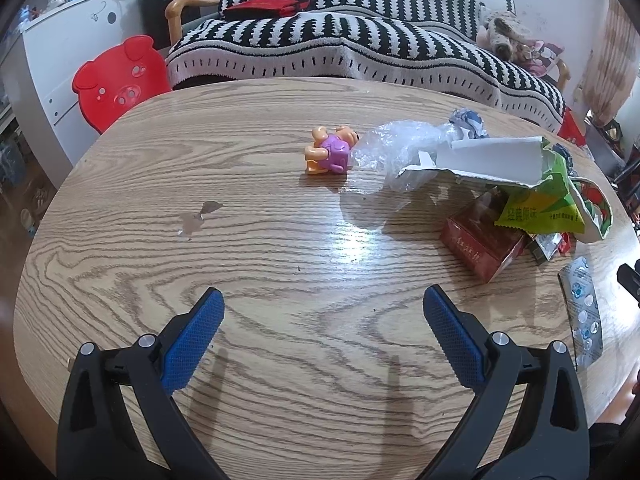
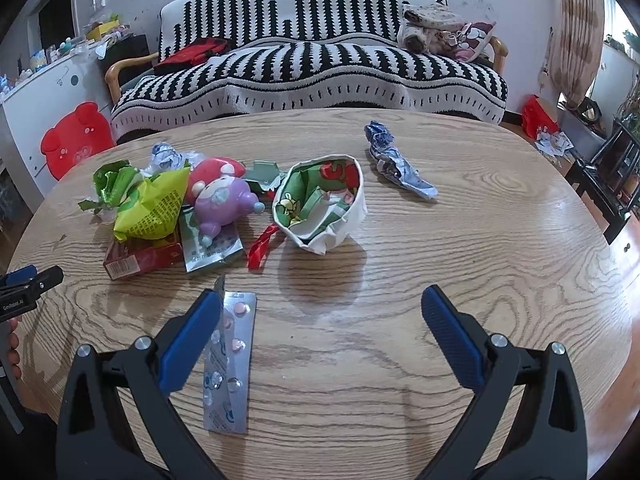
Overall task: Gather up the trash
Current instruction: 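Move both tools toward the trash on the table, then grasp the orange toy figure with the left tool while the right tool grasps the blister pack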
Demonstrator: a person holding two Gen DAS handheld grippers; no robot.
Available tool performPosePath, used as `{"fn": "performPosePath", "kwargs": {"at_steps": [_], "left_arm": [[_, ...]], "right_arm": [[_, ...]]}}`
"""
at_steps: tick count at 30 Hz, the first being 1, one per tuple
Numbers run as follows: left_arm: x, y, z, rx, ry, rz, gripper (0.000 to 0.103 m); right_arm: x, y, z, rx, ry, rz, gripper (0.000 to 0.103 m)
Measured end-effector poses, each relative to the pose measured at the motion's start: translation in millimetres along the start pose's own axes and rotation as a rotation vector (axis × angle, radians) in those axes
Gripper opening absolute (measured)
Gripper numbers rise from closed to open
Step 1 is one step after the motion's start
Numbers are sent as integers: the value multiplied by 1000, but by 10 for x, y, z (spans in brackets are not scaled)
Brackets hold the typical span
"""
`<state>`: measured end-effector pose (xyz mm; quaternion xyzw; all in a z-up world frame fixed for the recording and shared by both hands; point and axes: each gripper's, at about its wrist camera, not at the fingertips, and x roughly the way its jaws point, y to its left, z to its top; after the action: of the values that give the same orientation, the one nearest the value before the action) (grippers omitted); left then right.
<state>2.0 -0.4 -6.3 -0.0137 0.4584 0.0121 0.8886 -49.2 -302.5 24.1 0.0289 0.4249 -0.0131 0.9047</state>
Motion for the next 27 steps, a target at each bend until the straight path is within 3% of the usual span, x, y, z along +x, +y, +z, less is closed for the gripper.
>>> {"fn": "performPosePath", "kwargs": {"at_steps": [6,13,19,21,27], "left_arm": [[-2,42,21,-16,-25,1,97],[139,60,260,-22,-44,8,97],[534,97,620,-34,-15,14,97],[702,137,738,-29,-8,41,97],[953,170,937,15,-31,-10,98]], "right_arm": [[63,220,-47,-64,39,28,97],[281,535,-106,-126,96,40,97],[523,834,-175,-226,147,0,97],[558,866,-199,-217,150,25,97],[670,702,-157,-182,182,78,98]]}}
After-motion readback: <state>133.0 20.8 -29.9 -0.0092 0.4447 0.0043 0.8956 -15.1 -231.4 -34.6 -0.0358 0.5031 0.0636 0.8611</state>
